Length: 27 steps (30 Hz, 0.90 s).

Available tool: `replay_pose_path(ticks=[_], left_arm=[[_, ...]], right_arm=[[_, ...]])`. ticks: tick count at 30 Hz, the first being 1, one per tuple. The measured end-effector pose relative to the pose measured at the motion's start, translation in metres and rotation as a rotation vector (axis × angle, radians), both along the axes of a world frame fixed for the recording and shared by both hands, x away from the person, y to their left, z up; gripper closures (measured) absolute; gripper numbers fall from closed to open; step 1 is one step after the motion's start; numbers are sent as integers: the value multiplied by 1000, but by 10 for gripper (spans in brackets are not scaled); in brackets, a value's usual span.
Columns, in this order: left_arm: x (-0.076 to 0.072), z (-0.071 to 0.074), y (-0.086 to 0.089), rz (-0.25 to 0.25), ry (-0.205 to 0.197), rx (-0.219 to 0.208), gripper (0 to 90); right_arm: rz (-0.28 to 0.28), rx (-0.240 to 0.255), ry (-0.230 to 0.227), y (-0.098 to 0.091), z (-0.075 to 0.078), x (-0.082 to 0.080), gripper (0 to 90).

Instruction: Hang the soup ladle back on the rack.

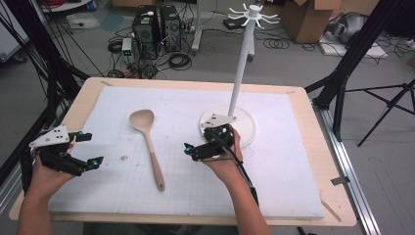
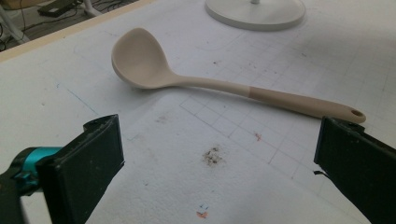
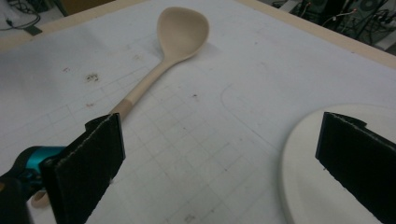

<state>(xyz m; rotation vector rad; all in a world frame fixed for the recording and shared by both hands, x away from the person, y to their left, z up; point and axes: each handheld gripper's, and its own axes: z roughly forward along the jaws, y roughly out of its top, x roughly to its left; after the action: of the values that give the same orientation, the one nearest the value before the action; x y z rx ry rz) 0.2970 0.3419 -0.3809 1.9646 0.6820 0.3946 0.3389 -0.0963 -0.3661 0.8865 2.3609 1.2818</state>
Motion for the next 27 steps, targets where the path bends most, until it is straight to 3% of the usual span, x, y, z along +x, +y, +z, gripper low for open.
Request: replay_pose_path(ticks=[15,27], left_arm=[[0,1,0,0,-4,0,17],[0,0,-1,1,-4,1,17]], right_arm=[[85,-99,96,66,-21,19,1],[142,-156,161,99,-38,30,1]])
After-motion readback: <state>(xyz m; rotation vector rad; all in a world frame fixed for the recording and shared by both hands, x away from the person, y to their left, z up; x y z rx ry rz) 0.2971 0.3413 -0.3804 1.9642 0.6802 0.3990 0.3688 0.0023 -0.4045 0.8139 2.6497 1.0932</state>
